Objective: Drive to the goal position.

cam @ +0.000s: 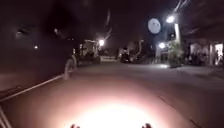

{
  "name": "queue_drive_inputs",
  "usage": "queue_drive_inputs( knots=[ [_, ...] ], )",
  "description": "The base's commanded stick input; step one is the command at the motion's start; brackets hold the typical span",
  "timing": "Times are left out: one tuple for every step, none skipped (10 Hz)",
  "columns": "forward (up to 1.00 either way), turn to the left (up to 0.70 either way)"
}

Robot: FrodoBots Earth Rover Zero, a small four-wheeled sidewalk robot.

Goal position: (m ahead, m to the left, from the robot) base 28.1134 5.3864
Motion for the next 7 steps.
queue_drive_inputs(
  knots=[
    [0.7, 0.0],
    [0.7, 0.0],
    [0.7, 0.0],
    [0.7, 0.0],
    [0.7, 0.0],
    [0.7, 0.0],
    [0.7, 0.0]
  ],
)
